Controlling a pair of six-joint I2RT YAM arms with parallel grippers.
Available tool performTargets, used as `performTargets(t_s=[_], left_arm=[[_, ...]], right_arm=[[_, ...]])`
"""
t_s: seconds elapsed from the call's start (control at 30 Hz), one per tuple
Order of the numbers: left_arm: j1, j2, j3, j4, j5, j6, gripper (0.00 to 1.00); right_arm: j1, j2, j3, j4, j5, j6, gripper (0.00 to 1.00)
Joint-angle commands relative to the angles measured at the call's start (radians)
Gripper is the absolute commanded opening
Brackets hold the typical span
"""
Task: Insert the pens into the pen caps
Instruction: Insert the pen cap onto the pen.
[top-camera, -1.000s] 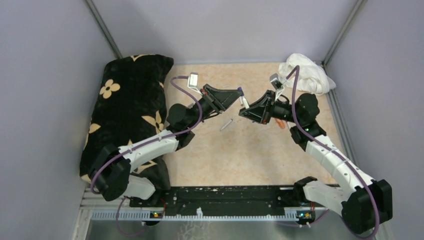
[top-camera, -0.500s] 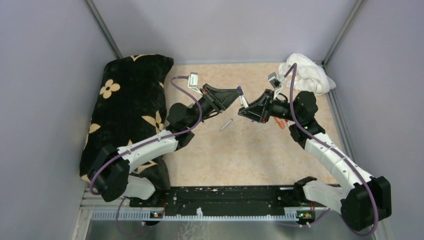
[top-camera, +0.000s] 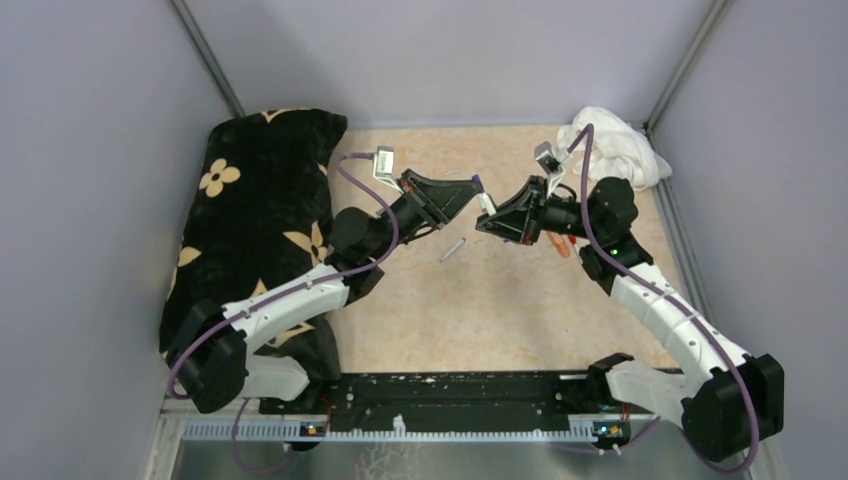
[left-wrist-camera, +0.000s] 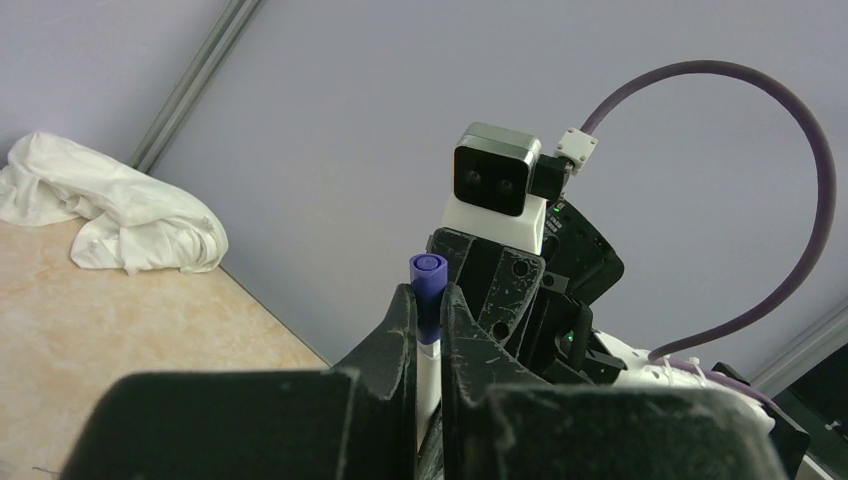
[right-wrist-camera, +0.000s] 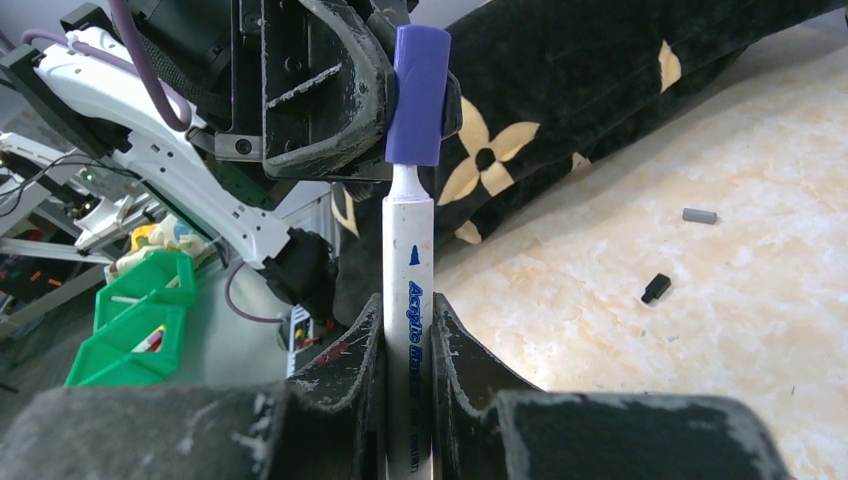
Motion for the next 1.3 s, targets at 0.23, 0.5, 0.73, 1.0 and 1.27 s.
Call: performTargets(t_s=[0.23, 0.5, 0.73, 1.0, 1.27], left_arm=[[-0.007, 0.010, -0.012, -0.020, 0.055, -0.002, 0.00], [-0.025, 0.049, 0.009, -0.034, 0.079, -0.007, 0.00], [-0.030, 0.023, 0.018, -0.090, 0.058, 0.017, 0.20], [-0.028, -0.068, 0.007, -0.152, -0.026, 0.061, 0.67], [-0.001, -0.180, -0.005, -0.181, 0.024, 0.210, 0.98]], right_arm=[[0.016, 0.006, 0.049, 0.104, 0.056, 0.023, 0.00], [0.024, 0.036, 0.067, 0.162, 0.097, 0.037, 0.00], [0.023, 0.032, 0.062, 0.163, 0.086, 0.012, 0.00], [0.020, 0.016, 0.046, 0.230, 0.034, 0.035, 0.00], [-0.002, -0.014, 0.035, 0.262, -0.060, 0.048, 0.00]])
